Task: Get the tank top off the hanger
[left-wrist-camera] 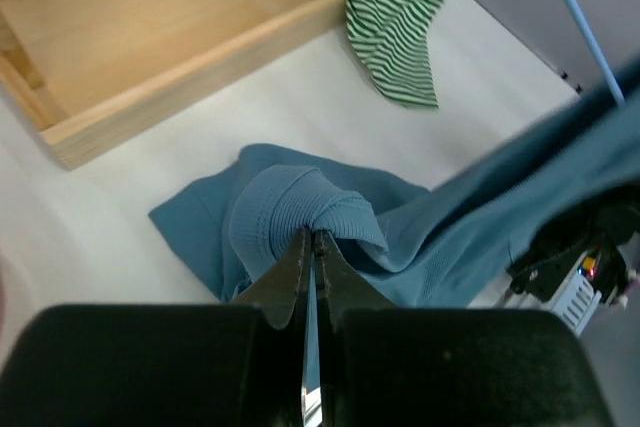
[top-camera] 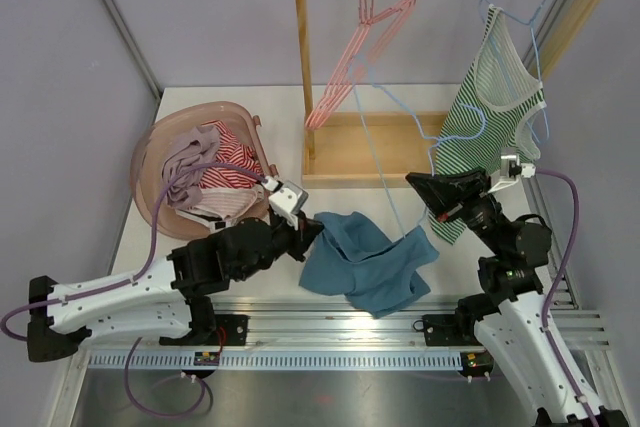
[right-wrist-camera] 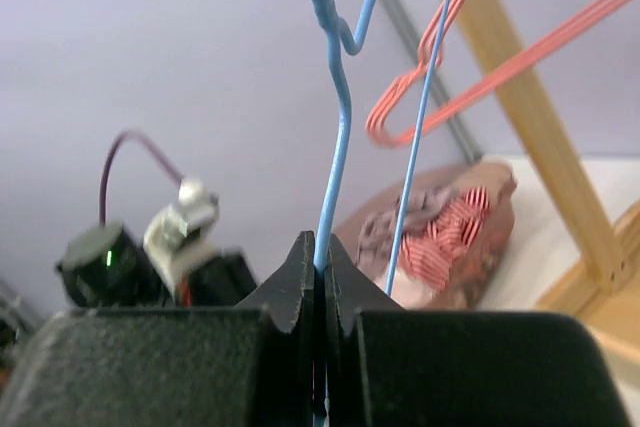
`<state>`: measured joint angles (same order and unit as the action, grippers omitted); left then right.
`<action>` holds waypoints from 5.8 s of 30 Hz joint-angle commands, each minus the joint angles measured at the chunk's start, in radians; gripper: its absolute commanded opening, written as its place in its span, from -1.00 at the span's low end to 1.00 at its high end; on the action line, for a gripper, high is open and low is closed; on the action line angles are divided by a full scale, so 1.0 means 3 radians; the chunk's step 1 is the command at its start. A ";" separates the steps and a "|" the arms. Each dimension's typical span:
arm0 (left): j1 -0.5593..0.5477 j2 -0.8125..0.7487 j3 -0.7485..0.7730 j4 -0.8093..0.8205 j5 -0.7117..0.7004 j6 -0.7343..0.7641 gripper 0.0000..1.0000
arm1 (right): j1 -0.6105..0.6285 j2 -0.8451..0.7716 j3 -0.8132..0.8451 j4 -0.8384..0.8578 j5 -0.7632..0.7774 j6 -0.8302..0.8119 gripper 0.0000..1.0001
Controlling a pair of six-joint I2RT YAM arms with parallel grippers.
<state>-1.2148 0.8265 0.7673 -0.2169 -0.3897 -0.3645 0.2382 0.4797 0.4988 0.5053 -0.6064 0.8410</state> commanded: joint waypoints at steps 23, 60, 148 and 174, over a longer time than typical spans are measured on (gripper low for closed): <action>0.0035 0.0150 -0.0098 -0.1567 -0.2060 -0.2092 -1.00 | 0.0019 -0.1016 -0.0635 0.0576 0.2389 -0.0890 -1.00; 0.0046 0.0292 0.0268 -0.1127 -0.0976 -0.0943 -0.25 | 0.0019 0.0093 0.1276 -0.2059 0.2062 -0.0946 -0.99; -0.0210 0.2665 0.0715 0.0012 -0.0025 -0.0365 0.98 | 0.1134 0.0743 0.2807 -0.3725 0.0457 -0.1699 0.99; -0.0200 0.1603 0.0709 -0.0901 -0.0776 -0.0861 -1.00 | 0.1134 0.0400 0.2904 -0.3684 0.0513 -0.1704 0.99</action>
<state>-1.2755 1.4483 0.9142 -0.3798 -0.4698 -0.5961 0.5724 0.6060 1.3376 -0.6388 -0.4641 0.3367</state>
